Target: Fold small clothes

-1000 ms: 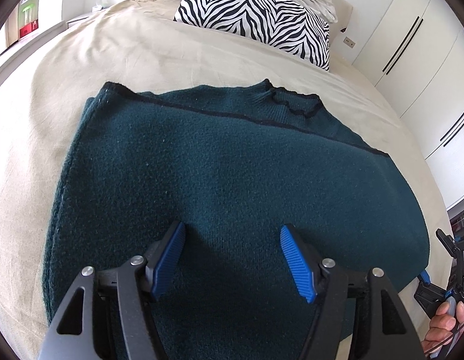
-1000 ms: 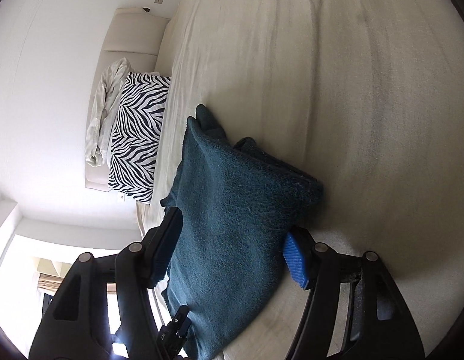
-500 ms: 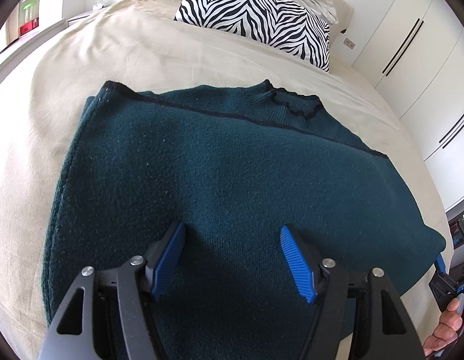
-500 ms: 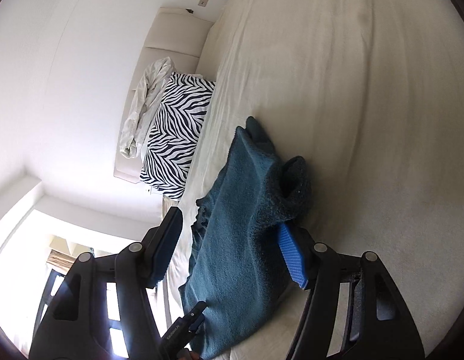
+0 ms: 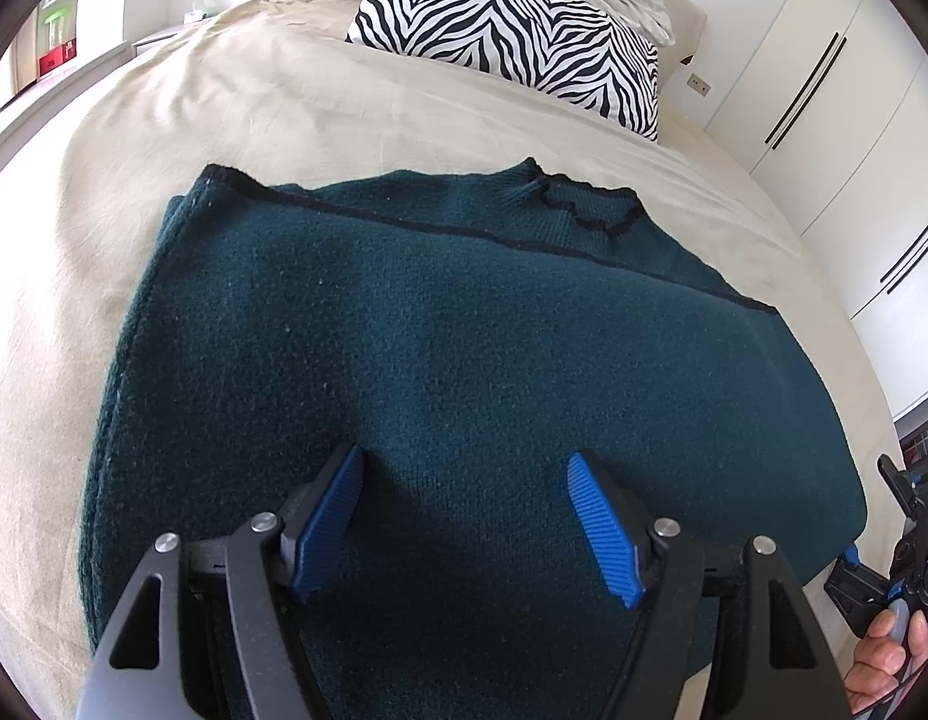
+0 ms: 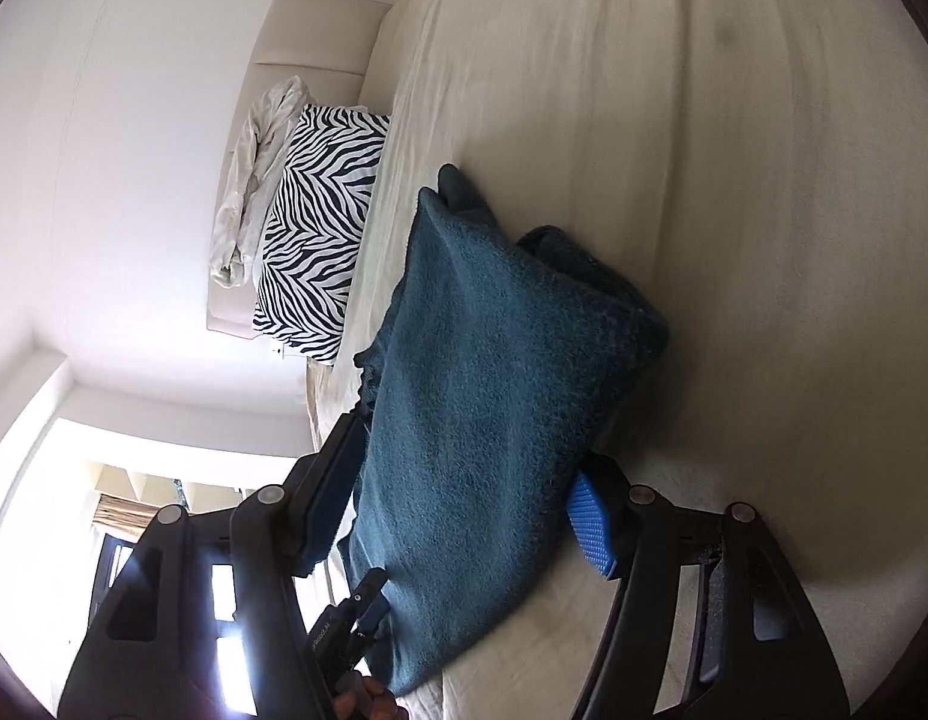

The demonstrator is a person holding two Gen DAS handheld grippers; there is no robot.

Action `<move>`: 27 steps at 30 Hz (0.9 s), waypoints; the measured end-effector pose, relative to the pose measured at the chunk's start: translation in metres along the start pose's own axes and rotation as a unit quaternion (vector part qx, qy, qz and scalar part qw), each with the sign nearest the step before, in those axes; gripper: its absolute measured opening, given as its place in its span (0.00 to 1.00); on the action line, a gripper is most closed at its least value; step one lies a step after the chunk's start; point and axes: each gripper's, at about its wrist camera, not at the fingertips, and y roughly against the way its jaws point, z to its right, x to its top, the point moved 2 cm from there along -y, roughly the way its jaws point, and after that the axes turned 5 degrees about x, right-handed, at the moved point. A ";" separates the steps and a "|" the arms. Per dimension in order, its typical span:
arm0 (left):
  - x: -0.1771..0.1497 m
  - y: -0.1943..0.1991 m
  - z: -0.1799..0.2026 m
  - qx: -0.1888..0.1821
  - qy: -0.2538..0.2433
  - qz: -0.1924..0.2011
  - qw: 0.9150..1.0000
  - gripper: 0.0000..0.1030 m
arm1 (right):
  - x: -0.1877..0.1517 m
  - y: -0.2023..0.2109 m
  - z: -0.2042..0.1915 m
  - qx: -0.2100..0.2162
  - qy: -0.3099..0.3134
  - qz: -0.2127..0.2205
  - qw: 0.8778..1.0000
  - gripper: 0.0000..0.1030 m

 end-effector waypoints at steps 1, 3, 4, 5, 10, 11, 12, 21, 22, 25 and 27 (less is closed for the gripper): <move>0.000 0.000 -0.001 -0.003 0.002 -0.001 1.000 0.71 | 0.004 -0.002 -0.003 0.000 0.006 0.007 1.000 0.61; 0.001 0.000 -0.002 -0.008 0.008 -0.002 1.000 0.71 | 0.014 -0.006 -0.008 -0.003 0.019 0.024 1.000 0.61; 0.001 0.000 -0.003 -0.010 0.010 -0.002 1.000 0.71 | 0.019 -0.009 -0.007 -0.008 0.017 0.030 0.999 0.61; 0.001 0.000 -0.003 -0.010 0.012 -0.001 1.000 0.71 | 0.023 -0.013 -0.003 -0.010 0.008 0.029 0.999 0.61; 0.001 0.001 -0.002 -0.010 0.011 -0.002 1.000 0.71 | 0.014 -0.036 -0.005 -0.005 0.005 0.007 1.000 0.61; 0.001 0.001 -0.002 -0.011 0.013 -0.002 1.000 0.71 | 0.013 -0.039 -0.008 -0.005 0.009 0.005 1.000 0.61; 0.002 0.001 -0.003 -0.013 0.015 -0.003 1.000 0.70 | 0.012 -0.043 -0.010 -0.005 0.009 0.005 1.000 0.61; 0.019 0.023 0.019 -0.064 0.031 0.019 0.997 0.62 | 0.037 -0.075 -0.009 -0.026 0.017 0.009 0.999 0.53; 0.022 0.022 0.024 -0.073 0.027 0.021 0.997 0.62 | 0.038 -0.077 -0.009 -0.029 0.023 0.008 0.999 0.49; 0.023 0.001 0.029 -0.086 0.031 -0.008 0.996 0.62 | 0.038 -0.079 -0.008 -0.046 0.040 0.000 0.998 0.21; 0.018 -0.014 0.021 -0.096 0.052 -0.019 0.994 0.60 | 0.040 -0.079 -0.003 -0.053 0.040 -0.003 0.998 0.14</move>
